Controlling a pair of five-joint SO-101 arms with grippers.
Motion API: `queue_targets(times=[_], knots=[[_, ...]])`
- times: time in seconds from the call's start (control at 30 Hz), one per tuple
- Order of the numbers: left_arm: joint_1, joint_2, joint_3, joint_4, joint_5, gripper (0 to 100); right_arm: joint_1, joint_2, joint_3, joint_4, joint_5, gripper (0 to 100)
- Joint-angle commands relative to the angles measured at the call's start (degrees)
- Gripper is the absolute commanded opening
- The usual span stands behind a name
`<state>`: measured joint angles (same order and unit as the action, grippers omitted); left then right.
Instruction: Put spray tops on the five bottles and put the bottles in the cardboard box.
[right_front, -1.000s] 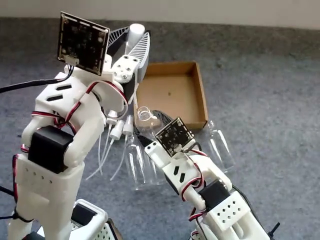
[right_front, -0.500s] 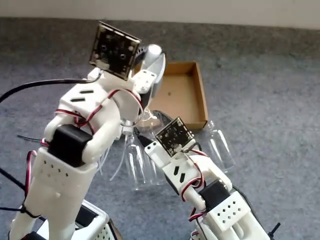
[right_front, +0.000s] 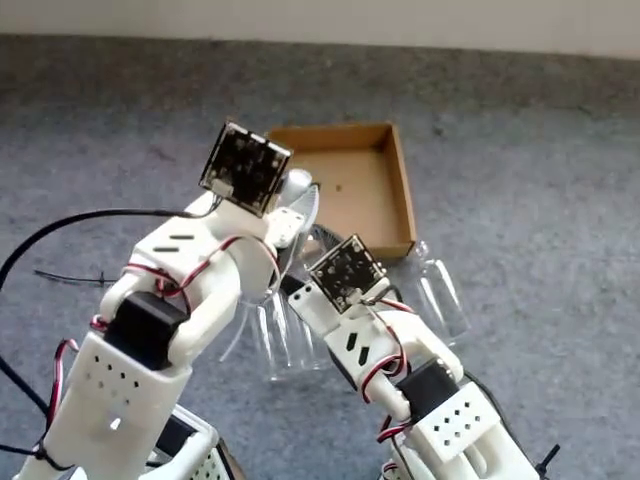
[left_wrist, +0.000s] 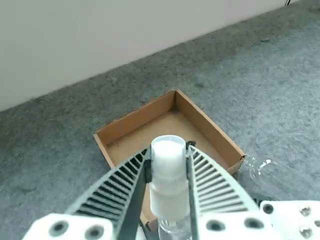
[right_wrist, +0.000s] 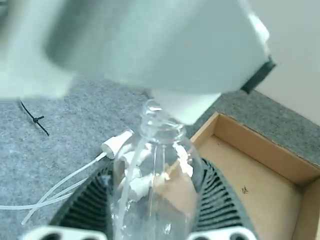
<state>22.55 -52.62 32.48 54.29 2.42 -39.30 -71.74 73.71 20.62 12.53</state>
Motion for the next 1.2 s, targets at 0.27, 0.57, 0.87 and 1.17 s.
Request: queue_targets(times=[0.27, 0.57, 0.87, 1.17], knots=[[0.6, -1.8, 0.7, 1.3, -0.2, 7, 1.0, -1.3, -0.7, -1.9, -0.4, 0.4], [0.6, -2.2, 0.2, 4.1, 0.0, 16, 1.0, -1.3, -0.7, -1.9, -0.4, 0.4], [0.6, -2.0, -8.0, 7.1, -0.3, 17, 1.0, -1.3, -0.7, -2.0, -0.4, 0.4], [-1.7, -1.6, -16.4, 9.9, -0.4, 17, 1.0, -1.3, -0.7, -2.0, -0.4, 0.4]])
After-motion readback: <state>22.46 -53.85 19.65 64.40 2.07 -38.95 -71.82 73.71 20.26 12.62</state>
